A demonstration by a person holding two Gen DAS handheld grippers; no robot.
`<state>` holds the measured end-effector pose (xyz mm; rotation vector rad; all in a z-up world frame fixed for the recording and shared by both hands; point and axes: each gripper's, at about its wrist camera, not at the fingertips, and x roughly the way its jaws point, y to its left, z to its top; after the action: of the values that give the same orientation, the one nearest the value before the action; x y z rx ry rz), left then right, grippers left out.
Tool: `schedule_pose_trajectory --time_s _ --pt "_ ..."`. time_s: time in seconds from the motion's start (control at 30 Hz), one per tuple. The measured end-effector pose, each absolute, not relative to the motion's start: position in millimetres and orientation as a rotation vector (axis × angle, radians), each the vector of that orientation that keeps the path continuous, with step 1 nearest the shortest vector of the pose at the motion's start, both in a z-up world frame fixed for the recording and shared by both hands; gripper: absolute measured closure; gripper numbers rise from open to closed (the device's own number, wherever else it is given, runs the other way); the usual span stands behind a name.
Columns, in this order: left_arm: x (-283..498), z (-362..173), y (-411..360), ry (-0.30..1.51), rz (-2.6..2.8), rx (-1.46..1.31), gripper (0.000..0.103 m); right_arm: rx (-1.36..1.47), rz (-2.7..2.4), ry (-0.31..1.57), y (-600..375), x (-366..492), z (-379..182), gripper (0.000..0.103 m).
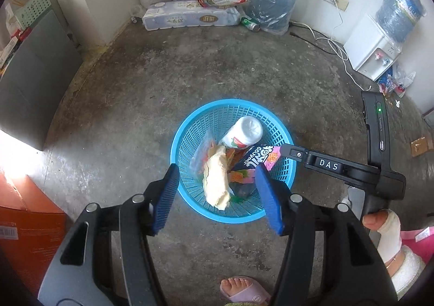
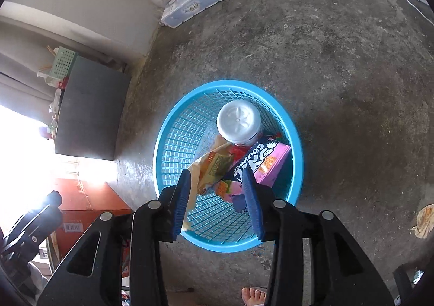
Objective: Collect trash
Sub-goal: 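Open both tools over the wastebasket, dropping the cloth and snack bag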
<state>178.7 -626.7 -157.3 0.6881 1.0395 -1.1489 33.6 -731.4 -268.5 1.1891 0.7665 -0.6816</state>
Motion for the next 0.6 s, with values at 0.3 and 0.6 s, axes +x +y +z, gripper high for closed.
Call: schedule_pose_trajectory --time_s 0.3,0.6 --pt "172 -44 -538 0.881 -1.210 0.661 0.046 1.128 -0.652 0.727 -684 -15 -214 0.064" --pt "153 57 -376 0.745 -1.121 0.487 0.032 0.951 -0.540 0.673 -596 -41 -116 0.039"
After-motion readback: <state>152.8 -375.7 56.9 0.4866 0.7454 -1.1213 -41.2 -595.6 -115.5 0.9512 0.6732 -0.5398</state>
